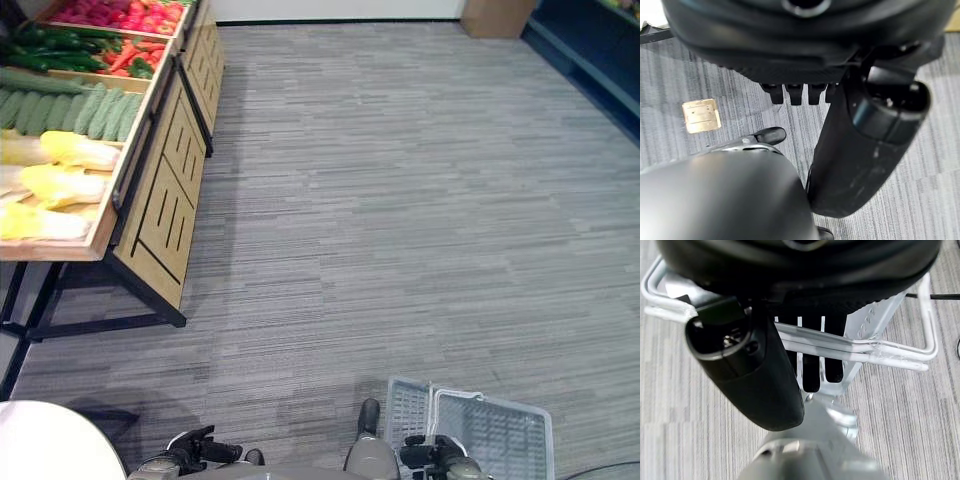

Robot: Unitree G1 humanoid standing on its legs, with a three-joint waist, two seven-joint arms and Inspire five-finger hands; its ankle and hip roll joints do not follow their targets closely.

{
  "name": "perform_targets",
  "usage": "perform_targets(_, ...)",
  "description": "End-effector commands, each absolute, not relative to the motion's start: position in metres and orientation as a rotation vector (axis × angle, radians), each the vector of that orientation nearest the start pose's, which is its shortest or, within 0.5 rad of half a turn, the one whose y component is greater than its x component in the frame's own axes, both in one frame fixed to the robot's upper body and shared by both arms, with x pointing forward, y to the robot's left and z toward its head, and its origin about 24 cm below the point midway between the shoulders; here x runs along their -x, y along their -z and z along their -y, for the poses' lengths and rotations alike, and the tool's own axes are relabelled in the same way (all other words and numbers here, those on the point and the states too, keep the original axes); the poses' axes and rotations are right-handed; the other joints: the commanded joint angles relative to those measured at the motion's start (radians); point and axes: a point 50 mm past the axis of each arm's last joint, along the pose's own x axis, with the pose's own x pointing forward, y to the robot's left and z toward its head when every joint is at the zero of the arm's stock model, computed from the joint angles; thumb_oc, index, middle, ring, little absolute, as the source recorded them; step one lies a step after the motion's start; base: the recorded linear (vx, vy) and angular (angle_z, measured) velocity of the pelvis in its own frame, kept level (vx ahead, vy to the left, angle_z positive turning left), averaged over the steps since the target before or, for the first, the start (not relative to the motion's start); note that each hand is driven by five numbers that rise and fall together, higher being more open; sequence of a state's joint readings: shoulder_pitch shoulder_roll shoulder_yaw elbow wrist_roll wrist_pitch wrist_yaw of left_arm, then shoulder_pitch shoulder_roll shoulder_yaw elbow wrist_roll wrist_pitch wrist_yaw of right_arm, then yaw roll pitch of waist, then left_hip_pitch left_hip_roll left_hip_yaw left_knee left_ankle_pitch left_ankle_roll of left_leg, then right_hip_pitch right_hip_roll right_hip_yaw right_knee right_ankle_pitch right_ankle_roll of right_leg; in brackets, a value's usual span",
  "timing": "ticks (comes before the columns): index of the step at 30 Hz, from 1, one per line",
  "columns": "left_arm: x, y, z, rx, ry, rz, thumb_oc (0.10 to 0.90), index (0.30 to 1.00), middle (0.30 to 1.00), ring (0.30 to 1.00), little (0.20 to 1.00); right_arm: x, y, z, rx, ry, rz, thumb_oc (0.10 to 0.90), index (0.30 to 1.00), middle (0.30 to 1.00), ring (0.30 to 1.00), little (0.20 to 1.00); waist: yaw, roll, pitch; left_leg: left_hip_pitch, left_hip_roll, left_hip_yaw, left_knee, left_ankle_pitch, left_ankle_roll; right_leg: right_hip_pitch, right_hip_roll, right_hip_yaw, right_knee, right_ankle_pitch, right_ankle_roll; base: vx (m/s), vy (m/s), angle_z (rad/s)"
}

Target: Get the vegetables into the basket

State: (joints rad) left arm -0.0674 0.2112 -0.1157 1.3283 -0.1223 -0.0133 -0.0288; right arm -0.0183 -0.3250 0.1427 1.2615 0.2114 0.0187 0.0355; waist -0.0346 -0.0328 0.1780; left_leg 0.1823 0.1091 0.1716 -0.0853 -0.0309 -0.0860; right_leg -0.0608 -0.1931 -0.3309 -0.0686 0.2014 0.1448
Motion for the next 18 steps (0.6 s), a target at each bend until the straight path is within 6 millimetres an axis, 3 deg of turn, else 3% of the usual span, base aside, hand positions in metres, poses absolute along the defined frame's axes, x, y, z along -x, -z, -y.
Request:
perform_targets(1, -0.097, 0.160, -0.241, -0.225, -0.074, -1.267, 0.900, 1.000, 1.000, 1.000, 1.000, -0.111, 0.155, 0.239, 0.125, 0.085, -1.172, 0.400, 0.300, 0.300, 0.300, 0.300, 0.006, -0.060, 0.017, 0.061, -0.127, -0.061, 0.037, -0.119, 0.058, -0.182, -0.050, -0.025, 0.023, 0.085, 0.099, 0.27, -0.080, 0.48)
perform_targets(3, -0.095, 0.162, -0.236, -0.221, -0.060, -1.276, 0.900, 1.000, 1.000, 1.000, 1.000, -0.107, 0.155, 0.243, 0.125, 0.096, -1.180, 0.400, 0.300, 0.300, 0.300, 0.300, -0.022, -0.039, 0.002, 0.090, -0.100, -0.091, 0.057, -0.143, 0.039, -0.163, -0.024, -0.021, 0.034, 0.068, 0.073, 0.39, -0.174, 0.59)
perform_targets(7, -0.095, 0.163, -0.231, -0.232, -0.028, -1.281, 0.900, 1.000, 1.000, 1.000, 1.000, -0.103, 0.155, 0.248, 0.129, 0.107, -1.186, 0.400, 0.300, 0.300, 0.300, 0.300, -0.047, -0.012, -0.011, 0.093, -0.054, -0.114, 0.097, -0.120, 0.003, -0.161, -0.005, -0.028, 0.076, 0.026, 0.046, 0.24, -0.177, 0.55)
perform_targets(8, -0.102, 0.162, -0.228, -0.244, -0.005, -1.268, 0.900, 1.000, 1.000, 1.000, 1.000, -0.109, 0.152, 0.253, 0.145, 0.113, -1.170, 0.400, 0.300, 0.300, 0.300, 0.300, -0.065, 0.006, -0.012, 0.069, -0.023, -0.128, 0.126, -0.080, -0.029, -0.163, 0.004, -0.034, 0.108, -0.010, 0.023, 0.21, -0.219, 0.51)
perform_targets(13, -0.108, 0.161, -0.228, -0.236, -0.010, -1.249, 0.900, 1.000, 1.000, 1.000, 1.000, -0.110, 0.151, 0.254, 0.155, 0.098, -1.173, 0.400, 0.300, 0.300, 0.300, 0.300, -0.071, 0.020, -0.014, 0.051, 0.011, -0.142, 0.168, 0.000, -0.065, -0.148, 0.041, -0.025, 0.119, -0.055, -0.010, 0.17, -0.158, 0.43)
perform_targets(15, -0.111, 0.160, -0.227, -0.218, -0.022, -1.238, 0.900, 1.000, 1.000, 1.000, 1.000, -0.109, 0.152, 0.254, 0.166, 0.088, -1.180, 0.400, 0.300, 0.300, 0.300, 0.300, -0.060, 0.024, -0.008, 0.004, 0.030, -0.153, 0.260, 0.111, -0.097, -0.111, 0.075, -0.025, 0.108, -0.094, -0.043, 0.18, -0.211, -0.09)
perform_targets(16, -0.111, 0.160, -0.227, -0.218, -0.022, -1.238, 0.900, 1.000, 1.000, 1.000, 1.000, -0.109, 0.152, 0.254, 0.166, 0.088, -1.180, 0.400, 0.300, 0.300, 0.300, 0.300, -0.061, 0.025, -0.008, 0.003, 0.030, -0.154, 0.262, 0.110, -0.098, -0.110, 0.075, -0.026, 0.107, -0.094, -0.043, 0.18, -0.234, -0.06)
perform_targets(17, -0.113, 0.159, -0.228, -0.199, -0.039, -1.228, 0.900, 1.000, 1.000, 1.000, 1.000, -0.108, 0.152, 0.254, 0.168, 0.080, -1.182, 0.400, 0.300, 0.300, 0.300, 0.300, -0.049, 0.021, 0.001, -0.031, 0.035, -0.160, 0.358, 0.160, -0.110, -0.077, 0.096, -0.019, 0.094, -0.110, -0.063, 0.10, -0.162, -0.02)
perform_targets(18, -0.113, 0.159, -0.229, -0.194, -0.044, -1.227, 0.900, 1.000, 1.000, 1.000, 1.000, -0.108, 0.152, 0.254, 0.165, 0.082, -1.181, 0.400, 0.300, 0.300, 0.300, 0.300, -0.043, 0.005, 0.008, -0.067, 0.020, -0.166, 0.403, 0.170, -0.108, -0.058, 0.092, -0.017, 0.084, -0.118, -0.068, 0.14, -0.221, 0.03)
